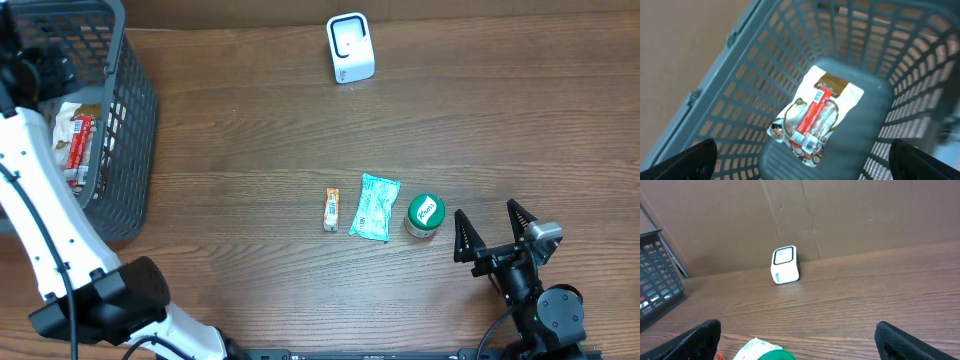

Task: Scan the item barcode
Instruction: 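Swing the left gripper left into the grey basket, then grasp the Panipee bag with red stick inside the basket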

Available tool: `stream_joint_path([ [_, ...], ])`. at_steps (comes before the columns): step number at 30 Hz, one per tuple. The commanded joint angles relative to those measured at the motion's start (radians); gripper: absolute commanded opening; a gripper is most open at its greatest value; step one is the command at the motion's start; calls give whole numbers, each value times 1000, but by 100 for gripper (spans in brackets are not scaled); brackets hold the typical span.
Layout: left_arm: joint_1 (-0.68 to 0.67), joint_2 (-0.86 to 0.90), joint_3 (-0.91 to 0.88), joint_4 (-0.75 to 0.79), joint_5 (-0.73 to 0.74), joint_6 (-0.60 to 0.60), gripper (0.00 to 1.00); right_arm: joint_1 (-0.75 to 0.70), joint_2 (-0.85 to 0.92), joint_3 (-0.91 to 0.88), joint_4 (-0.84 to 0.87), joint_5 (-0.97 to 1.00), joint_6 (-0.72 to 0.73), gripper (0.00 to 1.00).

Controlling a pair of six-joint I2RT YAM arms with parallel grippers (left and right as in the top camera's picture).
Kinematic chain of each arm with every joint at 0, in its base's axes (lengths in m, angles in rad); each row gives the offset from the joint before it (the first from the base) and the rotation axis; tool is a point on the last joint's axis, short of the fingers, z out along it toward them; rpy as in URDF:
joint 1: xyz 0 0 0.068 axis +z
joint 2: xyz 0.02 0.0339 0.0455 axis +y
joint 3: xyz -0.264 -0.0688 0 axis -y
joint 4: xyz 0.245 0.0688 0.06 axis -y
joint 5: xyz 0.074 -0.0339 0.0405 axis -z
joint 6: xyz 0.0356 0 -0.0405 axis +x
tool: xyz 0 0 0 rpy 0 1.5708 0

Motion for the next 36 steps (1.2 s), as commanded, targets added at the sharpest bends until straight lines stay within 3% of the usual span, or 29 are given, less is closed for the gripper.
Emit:
stream_joint_path([
  [1,87,56,8,1,149,37,100,-3,-5,-10,4,-2,-5,100],
  [6,138,130,8,20,230,54,100,-3,-5,-10,4,-2,-5,100],
  [10,134,231,8,47,242,139,100,-3,-5,-10,4,-2,-5,100],
  [18,129,367,8,101,241,170,100,-3,-5,-10,4,-2,-5,100],
  [36,128,510,8,154,270,223,100,-3,-5,-10,4,-2,-5,100],
])
